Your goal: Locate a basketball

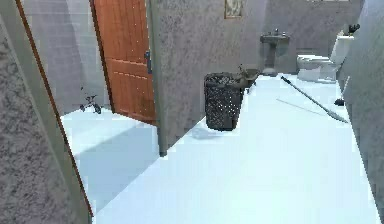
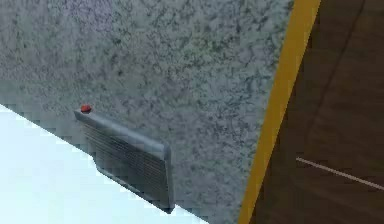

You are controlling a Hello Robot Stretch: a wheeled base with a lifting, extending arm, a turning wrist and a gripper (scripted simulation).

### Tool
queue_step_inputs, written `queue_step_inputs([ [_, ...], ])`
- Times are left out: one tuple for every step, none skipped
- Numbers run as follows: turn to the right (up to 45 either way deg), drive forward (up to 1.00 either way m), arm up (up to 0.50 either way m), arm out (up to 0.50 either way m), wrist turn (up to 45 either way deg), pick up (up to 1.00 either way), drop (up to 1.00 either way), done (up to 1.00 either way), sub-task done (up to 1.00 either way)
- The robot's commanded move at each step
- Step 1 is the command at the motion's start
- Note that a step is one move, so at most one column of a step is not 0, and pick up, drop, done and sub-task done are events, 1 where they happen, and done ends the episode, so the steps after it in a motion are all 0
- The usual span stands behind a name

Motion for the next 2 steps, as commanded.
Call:
queue_step_inputs([
  [-18.0, 0.0, 0.0, 0.0, 0.0, 0.0, 0.0, 0.0, 0.0],
  [0.0, 1.0, 0.0, 0.0, 0.0, 0.0, 0.0, 0.0, 0.0],
])
